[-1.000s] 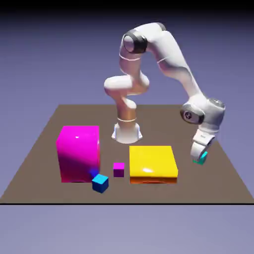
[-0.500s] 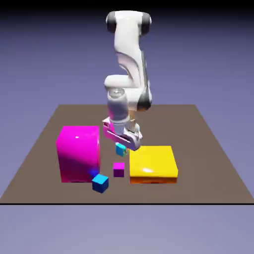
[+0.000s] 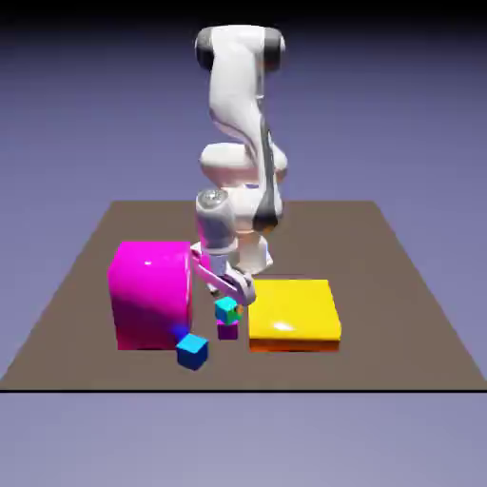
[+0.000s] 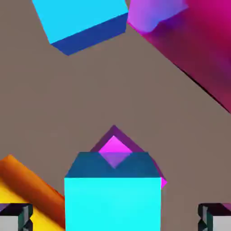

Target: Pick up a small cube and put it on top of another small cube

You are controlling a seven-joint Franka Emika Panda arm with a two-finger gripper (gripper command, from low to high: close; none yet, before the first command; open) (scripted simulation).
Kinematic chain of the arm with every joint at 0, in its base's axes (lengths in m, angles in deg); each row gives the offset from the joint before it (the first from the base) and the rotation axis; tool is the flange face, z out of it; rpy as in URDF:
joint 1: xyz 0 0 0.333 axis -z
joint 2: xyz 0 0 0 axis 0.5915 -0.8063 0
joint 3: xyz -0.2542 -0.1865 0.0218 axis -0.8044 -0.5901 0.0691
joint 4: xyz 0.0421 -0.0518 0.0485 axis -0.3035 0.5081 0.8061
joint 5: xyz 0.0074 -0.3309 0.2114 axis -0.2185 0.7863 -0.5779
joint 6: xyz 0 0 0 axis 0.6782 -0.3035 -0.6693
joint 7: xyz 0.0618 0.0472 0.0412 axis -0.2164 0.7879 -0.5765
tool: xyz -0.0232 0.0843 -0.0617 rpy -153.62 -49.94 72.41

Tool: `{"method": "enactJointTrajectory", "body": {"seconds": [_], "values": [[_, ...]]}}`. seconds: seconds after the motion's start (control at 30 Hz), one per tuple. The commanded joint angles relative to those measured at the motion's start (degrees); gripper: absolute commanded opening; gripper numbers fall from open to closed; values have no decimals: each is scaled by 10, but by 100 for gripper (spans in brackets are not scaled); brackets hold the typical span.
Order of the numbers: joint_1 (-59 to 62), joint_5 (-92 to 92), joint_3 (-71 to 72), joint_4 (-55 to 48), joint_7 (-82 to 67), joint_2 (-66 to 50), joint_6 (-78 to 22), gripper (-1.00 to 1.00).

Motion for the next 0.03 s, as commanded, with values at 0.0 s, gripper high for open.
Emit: {"method": "enactJointTrajectory", "body": {"seconds": [0.0], "values": [[1,0,0,0,0,15,-15,100]]}}
